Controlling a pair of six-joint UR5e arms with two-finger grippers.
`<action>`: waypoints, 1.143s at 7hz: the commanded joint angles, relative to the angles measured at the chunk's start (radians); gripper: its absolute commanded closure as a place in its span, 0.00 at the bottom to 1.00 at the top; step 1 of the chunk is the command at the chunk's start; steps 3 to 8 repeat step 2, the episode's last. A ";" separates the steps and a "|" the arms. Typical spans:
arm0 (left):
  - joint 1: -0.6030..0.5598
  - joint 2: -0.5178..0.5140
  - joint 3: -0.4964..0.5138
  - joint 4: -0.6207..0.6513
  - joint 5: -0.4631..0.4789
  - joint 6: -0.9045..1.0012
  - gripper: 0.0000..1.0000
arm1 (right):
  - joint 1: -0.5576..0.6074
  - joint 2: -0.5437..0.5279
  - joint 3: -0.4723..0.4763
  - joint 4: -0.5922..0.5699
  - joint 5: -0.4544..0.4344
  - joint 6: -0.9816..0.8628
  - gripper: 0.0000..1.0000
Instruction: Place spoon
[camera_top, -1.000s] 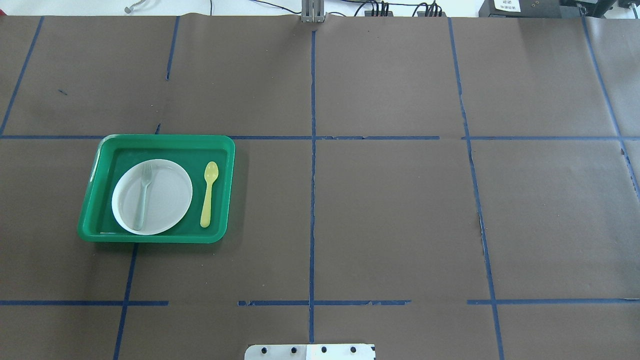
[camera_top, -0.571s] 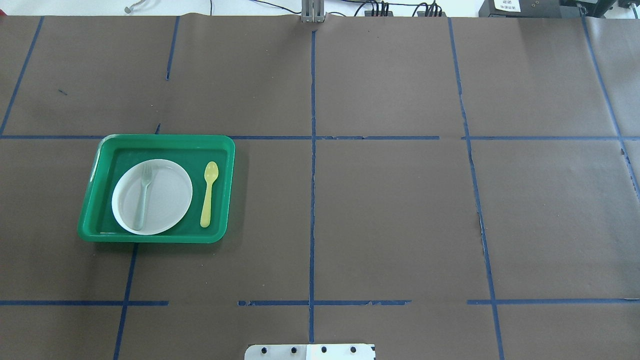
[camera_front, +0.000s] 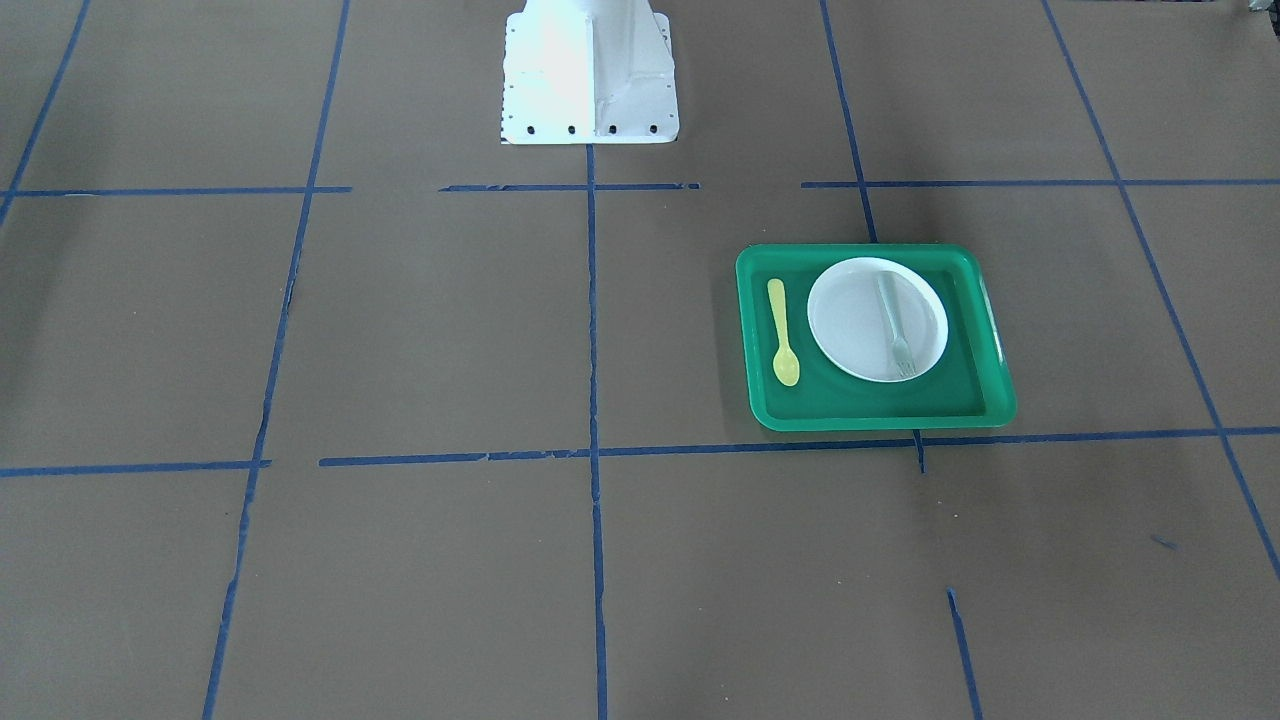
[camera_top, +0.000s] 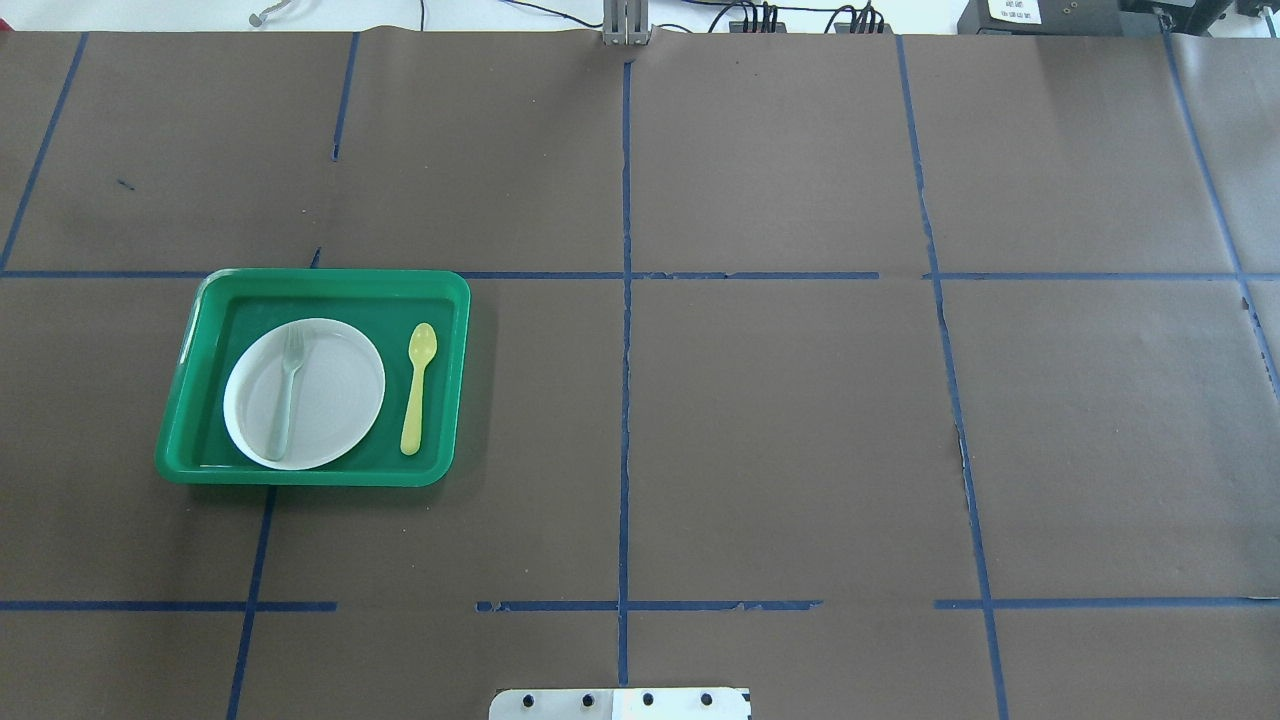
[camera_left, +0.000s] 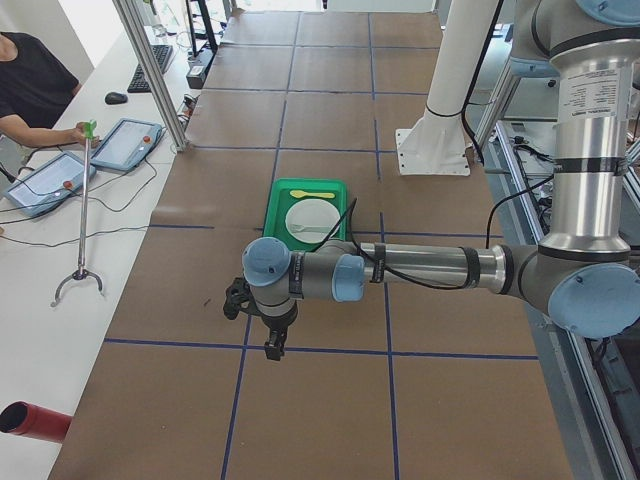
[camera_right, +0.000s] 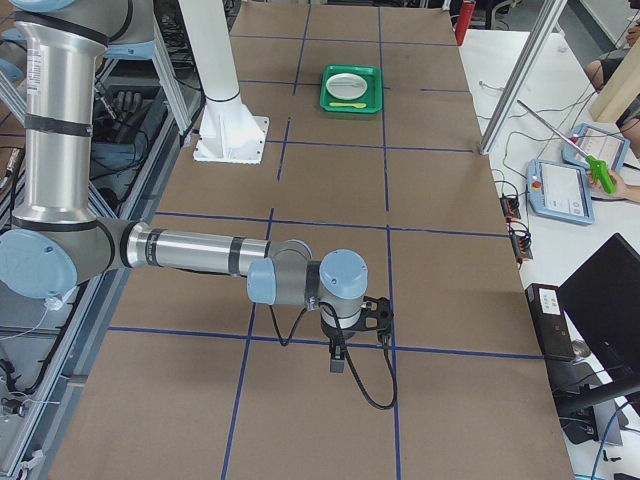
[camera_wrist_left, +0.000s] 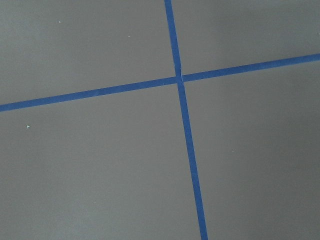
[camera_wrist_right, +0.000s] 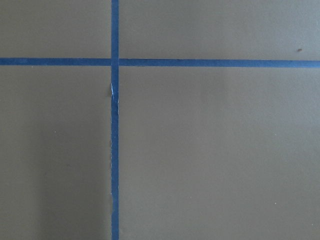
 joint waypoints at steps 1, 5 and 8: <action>0.000 0.000 -0.001 0.000 0.000 0.000 0.00 | 0.000 0.000 0.000 0.000 0.000 0.000 0.00; 0.000 0.000 -0.001 0.000 0.000 0.000 0.00 | 0.000 0.000 0.000 0.000 0.000 0.000 0.00; 0.000 0.000 -0.001 0.000 0.000 0.000 0.00 | 0.000 0.000 0.000 0.000 0.000 0.000 0.00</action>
